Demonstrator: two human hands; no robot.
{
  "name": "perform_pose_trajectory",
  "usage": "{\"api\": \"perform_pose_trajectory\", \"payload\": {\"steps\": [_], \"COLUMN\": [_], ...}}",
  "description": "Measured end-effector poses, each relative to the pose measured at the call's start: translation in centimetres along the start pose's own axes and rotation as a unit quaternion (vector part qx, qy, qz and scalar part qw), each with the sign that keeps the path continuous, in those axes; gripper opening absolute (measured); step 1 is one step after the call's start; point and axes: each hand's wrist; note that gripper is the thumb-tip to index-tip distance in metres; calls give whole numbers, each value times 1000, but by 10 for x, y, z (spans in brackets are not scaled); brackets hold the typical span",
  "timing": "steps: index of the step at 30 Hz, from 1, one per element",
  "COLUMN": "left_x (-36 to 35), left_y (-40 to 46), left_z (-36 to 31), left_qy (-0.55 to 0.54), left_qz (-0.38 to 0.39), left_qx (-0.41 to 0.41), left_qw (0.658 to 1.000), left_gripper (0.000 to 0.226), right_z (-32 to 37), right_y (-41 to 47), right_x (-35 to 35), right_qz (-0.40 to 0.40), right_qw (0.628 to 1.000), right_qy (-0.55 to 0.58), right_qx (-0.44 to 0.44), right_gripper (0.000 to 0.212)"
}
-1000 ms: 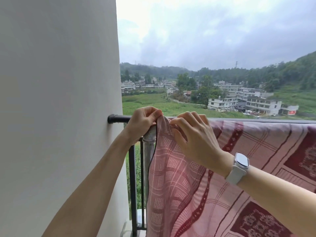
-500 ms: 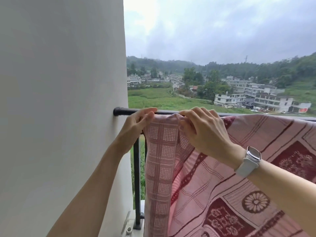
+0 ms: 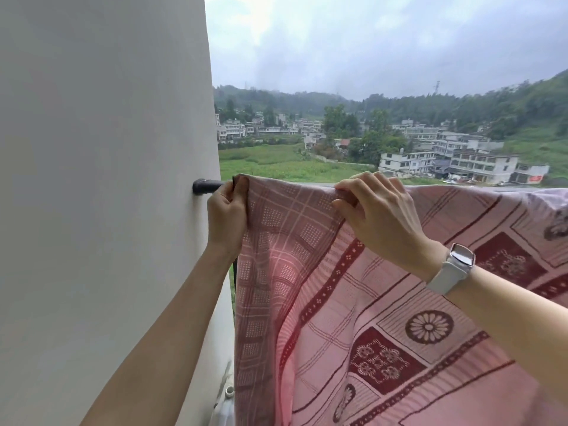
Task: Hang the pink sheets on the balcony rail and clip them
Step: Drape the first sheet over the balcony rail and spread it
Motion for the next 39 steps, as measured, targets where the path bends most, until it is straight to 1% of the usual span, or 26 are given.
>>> {"api": "perform_pose_trajectory", "payload": {"steps": [3, 5, 7, 8, 9, 10, 12, 13, 14, 16, 18, 19, 22, 25, 28, 30, 31, 34, 36, 37, 39], "left_x": [-4, -4, -5, -6, -9, -12, -27, -38, -51, -80, -111, -128, -179, -226, -271, -298, -309, -333, -341, -344, -347], "left_y": [1, -1, -6, -11, -16, -23, -37, -45, -54, -72, -87, -94, -117, -138, -161, -175, -180, -195, -202, -204, -205], "left_z": [0, -1, -3, -6, -7, -9, -12, -10, -8, -6, -5, -6, -16, -17, -19, -20, -20, -20, -18, -18, -18], "left_qy": [51, 70, 95, 122, 162, 217, 325, 356, 374, 406, 428, 426, 390, 388, 373, 365, 367, 376, 388, 393, 393], "left_qz": [-73, -96, -88, -76, -64, -53, -3, 39, 88, 159, 184, 193, 214, 215, 213, 212, 206, 175, 160, 151, 132], "left_qx": [-50, -58, -64, -87, -130, -197, -344, -399, -431, -452, -461, -465, -469, -470, -482, -488, -485, -476, -480, -480, -472], "left_qw": [995, 991, 990, 986, 976, 955, 881, 844, 816, 779, 755, 752, 763, 763, 764, 764, 766, 776, 770, 769, 778], "left_gripper": [35, 28, 8, 13, 22, 29, 36, 38, 41, 50, 53, 52, 48, 54, 59, 63, 65, 72, 71, 67, 55], "right_z": [-9, -16, -26, -31, -36, -42, -57, -65, -73, -93, -116, -129, -169, -209, -247, -261, -265, -276, -280, -277, -262], "right_y": [-3, -6, -9, -11, -13, -16, -24, -29, -34, -46, -61, -69, -93, -117, -136, -141, -142, -152, -174, -187, -207], "right_x": [4, 7, 13, 16, 19, 23, 31, 36, 41, 55, 74, 84, 115, 146, 176, 186, 189, 196, 198, 196, 188], "right_qz": [-28, -39, -36, -30, -18, -2, 29, 40, 46, 55, 65, 71, 86, 71, 66, 61, 52, -3, -23, -11, 48], "right_qw": [999, 999, 999, 999, 999, 999, 998, 997, 996, 995, 993, 991, 987, 984, 978, 980, 983, 986, 981, 979, 972], "right_qy": [24, 23, 6, -2, -6, -12, -30, -37, -45, -72, -100, -109, -131, -152, -163, -146, -132, -113, -110, -104, -89], "right_qx": [-10, -11, 7, 18, 25, 32, 47, 53, 53, 45, 24, 10, -27, -56, -109, -117, -114, -125, -159, -177, -211], "right_gripper": [25, 21, 23, 25, 27, 30, 35, 38, 40, 45, 49, 52, 55, 52, 62, 68, 66, 50, 51, 56, 67]}}
Point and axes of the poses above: each hand's wrist, its own y-axis towards the middle knuckle, its own x-axis out of the back of the hand, z = x × y, and after that the axes turned 7 degrees about -z, right-handed
